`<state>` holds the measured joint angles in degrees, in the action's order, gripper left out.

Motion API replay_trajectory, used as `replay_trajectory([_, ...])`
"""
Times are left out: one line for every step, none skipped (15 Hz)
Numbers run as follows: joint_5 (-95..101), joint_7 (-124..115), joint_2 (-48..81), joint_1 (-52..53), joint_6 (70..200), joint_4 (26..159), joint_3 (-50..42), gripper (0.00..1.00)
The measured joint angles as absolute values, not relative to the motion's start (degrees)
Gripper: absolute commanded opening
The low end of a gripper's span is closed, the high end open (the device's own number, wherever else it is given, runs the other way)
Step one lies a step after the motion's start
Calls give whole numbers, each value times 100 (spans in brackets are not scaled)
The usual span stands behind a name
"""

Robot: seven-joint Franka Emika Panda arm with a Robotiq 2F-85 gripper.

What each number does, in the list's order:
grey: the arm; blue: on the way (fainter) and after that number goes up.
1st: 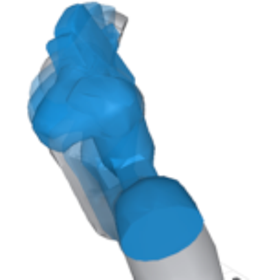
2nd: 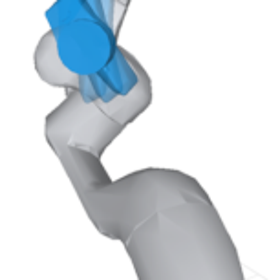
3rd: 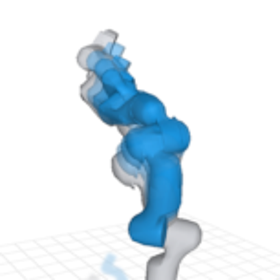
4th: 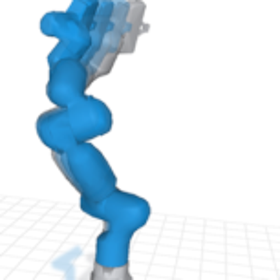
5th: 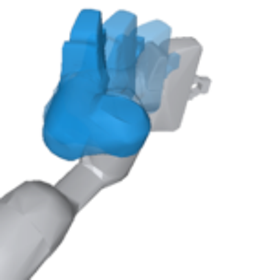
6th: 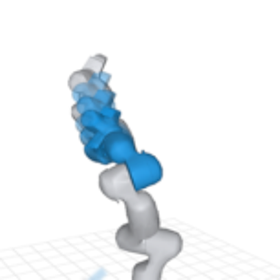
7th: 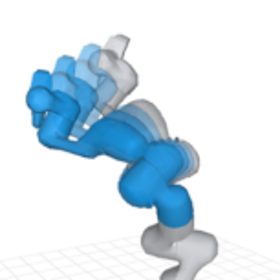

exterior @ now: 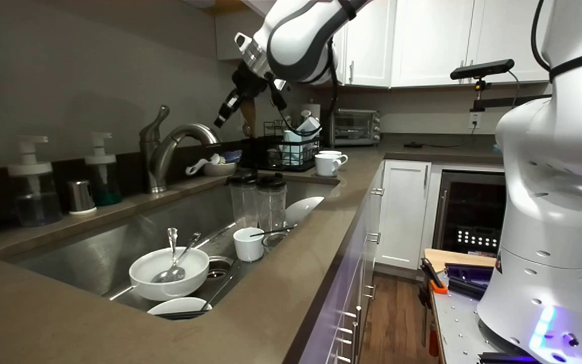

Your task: Push the faucet handle downwards

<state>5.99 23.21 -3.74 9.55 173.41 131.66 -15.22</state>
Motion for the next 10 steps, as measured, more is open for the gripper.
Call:
replay_trajectory([1095,1946,-532,853,17012,13167,-1479,5])
replay_trajectory([1532,1573,-725,783,16650,13168,-1401,5])
replay_trajectory([1832,1274,-936,762,16284,13171,-1292,5])
replay_trajectory([2009,1050,-1162,768,15924,13181,-1153,5])
replay_trajectory([2042,934,-1373,722,15624,13199,-939,5])
replay_trajectory([2037,861,-1569,649,15376,13223,-692,5])
replay_trajectory([2017,808,-1742,608,15179,13251,-484,5])
replay_trajectory([1992,759,-1894,600,15006,13275,-316,5])
replay_trajectory([1982,714,-2019,597,14857,13293,-181,5])
replay_trajectory([1980,657,-2122,594,14733,13301,-68,4])
